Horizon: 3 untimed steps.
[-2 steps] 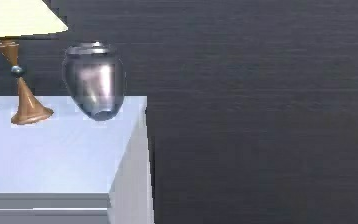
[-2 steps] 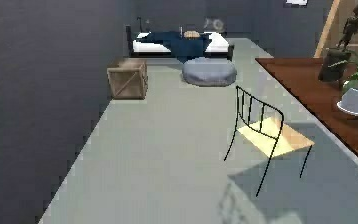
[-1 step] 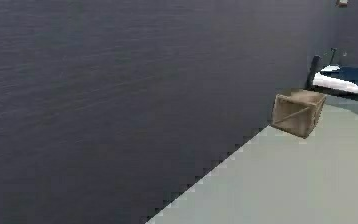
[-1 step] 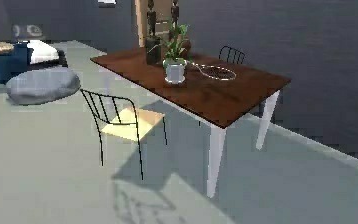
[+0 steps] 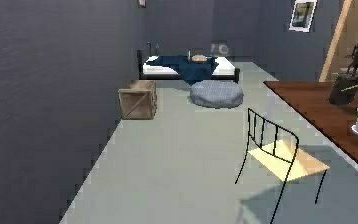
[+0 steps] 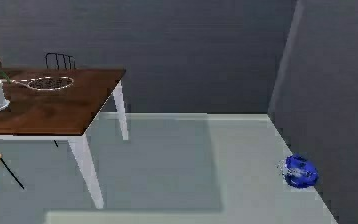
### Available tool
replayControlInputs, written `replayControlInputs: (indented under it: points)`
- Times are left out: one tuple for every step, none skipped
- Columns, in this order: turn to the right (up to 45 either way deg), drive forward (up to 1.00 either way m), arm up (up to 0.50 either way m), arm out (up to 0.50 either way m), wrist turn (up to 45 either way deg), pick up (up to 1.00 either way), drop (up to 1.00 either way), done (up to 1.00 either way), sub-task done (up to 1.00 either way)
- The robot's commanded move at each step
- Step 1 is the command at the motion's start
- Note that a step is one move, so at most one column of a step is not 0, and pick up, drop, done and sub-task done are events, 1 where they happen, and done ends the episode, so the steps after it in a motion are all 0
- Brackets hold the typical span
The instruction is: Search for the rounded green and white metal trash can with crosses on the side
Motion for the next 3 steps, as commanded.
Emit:
replayControlInputs:
  points:
    - [0.0, 1.00, 0.00, 0.00, 0.0, 0.00, 0.00, 0.00, 0.00]
    - [0.0, 0.20, 0.00, 0.00, 0.0, 0.00, 0.00, 0.00, 0.00]
    - [0.0, 0.40, 0.00, 0.00, 0.0, 0.00, 0.00, 0.00, 0.00]
